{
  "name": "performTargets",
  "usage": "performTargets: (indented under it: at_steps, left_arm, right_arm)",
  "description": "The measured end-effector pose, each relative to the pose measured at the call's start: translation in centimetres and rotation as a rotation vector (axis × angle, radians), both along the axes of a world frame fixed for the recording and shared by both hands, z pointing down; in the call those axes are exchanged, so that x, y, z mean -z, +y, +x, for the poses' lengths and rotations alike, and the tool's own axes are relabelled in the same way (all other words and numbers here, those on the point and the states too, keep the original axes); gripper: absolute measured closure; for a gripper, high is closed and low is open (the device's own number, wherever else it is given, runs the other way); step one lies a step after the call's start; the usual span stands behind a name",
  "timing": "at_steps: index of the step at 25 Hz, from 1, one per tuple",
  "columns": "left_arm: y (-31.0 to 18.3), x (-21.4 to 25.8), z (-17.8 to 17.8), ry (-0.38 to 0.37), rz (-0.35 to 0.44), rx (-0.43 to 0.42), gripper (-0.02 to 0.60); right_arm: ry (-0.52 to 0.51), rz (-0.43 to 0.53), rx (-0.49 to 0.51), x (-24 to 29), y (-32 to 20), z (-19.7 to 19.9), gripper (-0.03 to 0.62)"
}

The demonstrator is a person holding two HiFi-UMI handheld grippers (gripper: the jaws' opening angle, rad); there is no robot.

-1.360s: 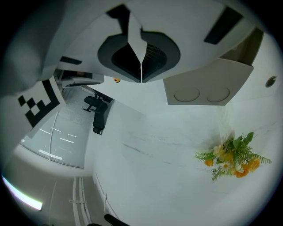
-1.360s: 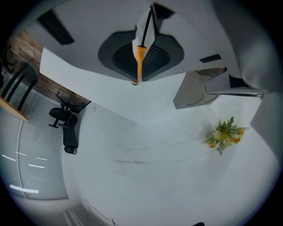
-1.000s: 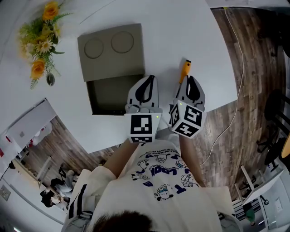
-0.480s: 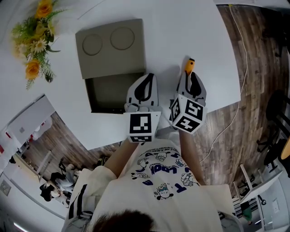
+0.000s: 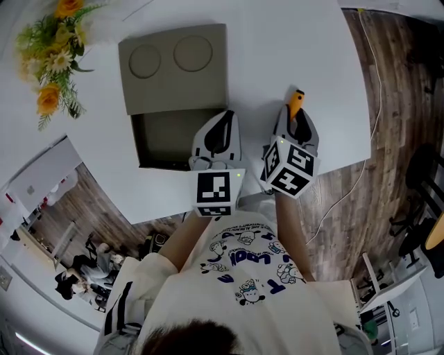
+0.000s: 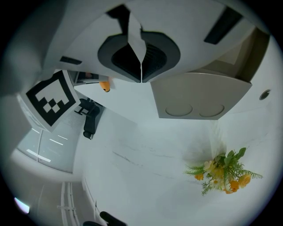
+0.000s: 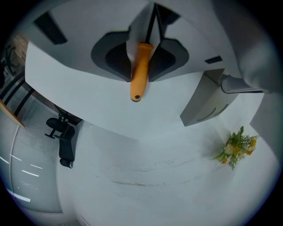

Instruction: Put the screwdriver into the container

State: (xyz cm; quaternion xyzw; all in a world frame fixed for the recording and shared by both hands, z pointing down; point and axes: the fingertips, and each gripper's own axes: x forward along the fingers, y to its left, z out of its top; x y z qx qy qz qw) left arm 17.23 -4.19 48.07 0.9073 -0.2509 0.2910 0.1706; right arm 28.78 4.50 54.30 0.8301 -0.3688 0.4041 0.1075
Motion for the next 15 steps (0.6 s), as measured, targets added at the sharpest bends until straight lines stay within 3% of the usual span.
performTargets:
  at_steps: [8,15]
  left_arm:
    - [-0.3,0.5,-1.4,-0.007,-0.001,0.039,0.560]
    - [-1.0,1.4,-1.9,0.003,0.012,0.077,0.560]
  right_arm:
    - [0.011,-0.034,-0.011,0.5,-0.1,-0.5,0.473]
    - [-0.019,0.005,-0.010,0.9,-0.5,-0.1,0.476]
